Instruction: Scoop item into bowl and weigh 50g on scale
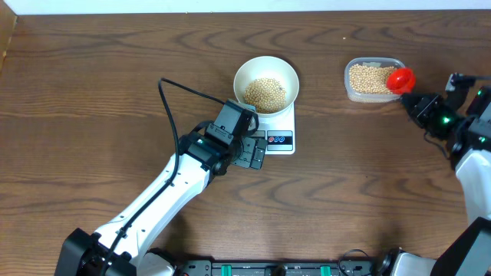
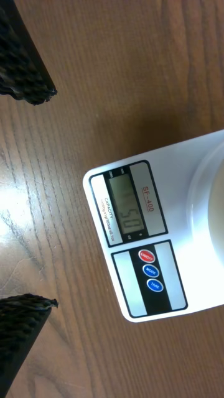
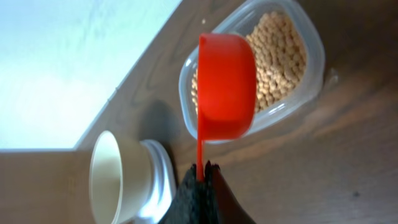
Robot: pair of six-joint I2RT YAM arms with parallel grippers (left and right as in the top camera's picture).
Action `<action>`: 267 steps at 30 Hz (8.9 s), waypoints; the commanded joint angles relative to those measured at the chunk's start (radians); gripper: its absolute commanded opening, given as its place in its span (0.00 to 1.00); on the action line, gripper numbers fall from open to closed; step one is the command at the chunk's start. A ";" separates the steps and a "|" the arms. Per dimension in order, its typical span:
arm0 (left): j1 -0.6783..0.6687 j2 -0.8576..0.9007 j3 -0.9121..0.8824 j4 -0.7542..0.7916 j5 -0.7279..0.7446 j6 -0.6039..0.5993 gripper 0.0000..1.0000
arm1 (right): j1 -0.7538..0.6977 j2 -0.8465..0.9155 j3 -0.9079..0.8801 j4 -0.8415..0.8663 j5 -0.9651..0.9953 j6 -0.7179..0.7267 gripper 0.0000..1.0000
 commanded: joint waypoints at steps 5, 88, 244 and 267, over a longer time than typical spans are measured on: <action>0.002 -0.008 -0.007 0.001 -0.012 0.006 1.00 | 0.001 -0.016 -0.177 0.253 0.080 0.220 0.01; 0.002 -0.008 -0.007 0.001 -0.012 0.006 1.00 | 0.075 -0.482 0.229 -0.808 0.053 -0.497 0.94; 0.544 -1.006 -0.576 0.415 0.171 0.231 1.00 | 0.354 -1.456 -0.861 0.079 0.640 -0.579 0.99; 0.594 -1.429 -0.972 0.524 0.058 0.321 1.00 | 0.354 -1.456 -0.861 0.079 0.640 -0.579 0.99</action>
